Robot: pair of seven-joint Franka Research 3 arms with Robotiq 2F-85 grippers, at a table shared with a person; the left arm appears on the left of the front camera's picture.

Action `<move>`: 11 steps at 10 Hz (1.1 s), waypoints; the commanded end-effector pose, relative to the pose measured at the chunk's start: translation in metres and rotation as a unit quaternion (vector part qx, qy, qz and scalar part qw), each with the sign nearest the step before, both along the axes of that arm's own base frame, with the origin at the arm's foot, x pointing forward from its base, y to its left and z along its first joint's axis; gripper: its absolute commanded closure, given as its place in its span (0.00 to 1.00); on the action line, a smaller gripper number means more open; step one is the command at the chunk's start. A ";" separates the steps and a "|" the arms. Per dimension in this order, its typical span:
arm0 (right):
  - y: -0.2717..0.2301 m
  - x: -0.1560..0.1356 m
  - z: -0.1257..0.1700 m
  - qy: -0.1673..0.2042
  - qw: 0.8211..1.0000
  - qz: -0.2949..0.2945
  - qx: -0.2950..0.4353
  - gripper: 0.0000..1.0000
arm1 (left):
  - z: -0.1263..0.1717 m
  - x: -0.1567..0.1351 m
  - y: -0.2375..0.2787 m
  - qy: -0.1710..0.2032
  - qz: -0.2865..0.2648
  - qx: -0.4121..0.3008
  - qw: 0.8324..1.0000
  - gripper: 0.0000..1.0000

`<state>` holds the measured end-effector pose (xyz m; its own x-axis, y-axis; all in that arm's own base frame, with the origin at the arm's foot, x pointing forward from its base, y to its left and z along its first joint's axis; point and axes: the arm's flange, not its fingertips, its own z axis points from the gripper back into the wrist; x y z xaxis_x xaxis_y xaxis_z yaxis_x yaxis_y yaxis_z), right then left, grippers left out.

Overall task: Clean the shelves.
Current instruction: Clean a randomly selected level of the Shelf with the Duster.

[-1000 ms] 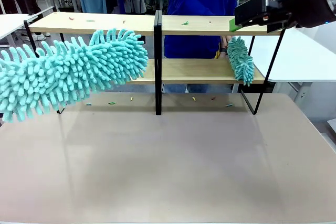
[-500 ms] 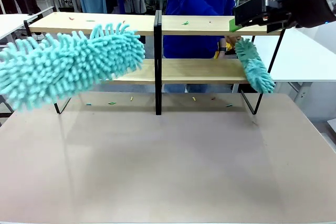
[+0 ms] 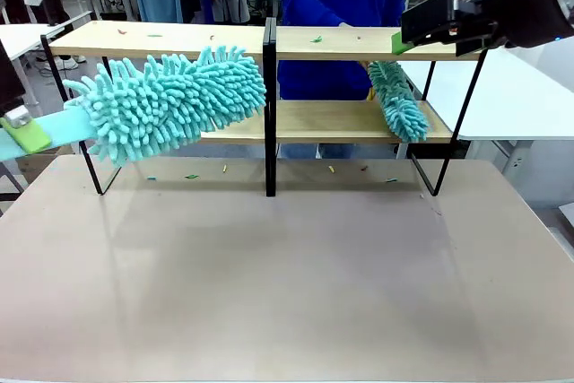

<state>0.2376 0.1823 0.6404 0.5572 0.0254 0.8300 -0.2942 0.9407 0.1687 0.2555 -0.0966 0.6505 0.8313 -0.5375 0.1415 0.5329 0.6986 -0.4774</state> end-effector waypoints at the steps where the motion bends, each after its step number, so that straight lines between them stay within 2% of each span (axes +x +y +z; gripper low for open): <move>1: 0.000 0.000 0.000 -0.001 1.000 -0.001 0.001 0.00 | 0.005 -0.009 0.023 -0.009 -0.042 -0.001 0.999 0.88; 3: 0.000 0.000 0.000 -0.001 1.000 -0.001 0.001 0.00 | 0.003 -0.027 0.075 -0.011 -0.090 -0.024 0.996 0.88; 5: 0.000 0.000 0.000 -0.001 1.000 -0.001 0.001 0.00 | -0.003 -0.058 0.135 -0.021 -0.093 -0.035 0.995 0.88; 7: 0.000 0.000 0.000 -0.001 1.000 -0.001 0.001 0.00 | -0.006 -0.079 0.167 -0.044 -0.048 -0.037 0.997 0.88; 9: 0.000 0.000 0.000 -0.001 1.000 -0.001 0.001 0.00 | -0.011 -0.072 0.173 -0.035 -0.022 -0.059 0.997 0.88; 11: 0.000 0.000 0.000 -0.001 1.000 -0.001 0.001 0.00 | -0.004 -0.061 0.156 -0.035 -0.026 -0.071 0.997 0.88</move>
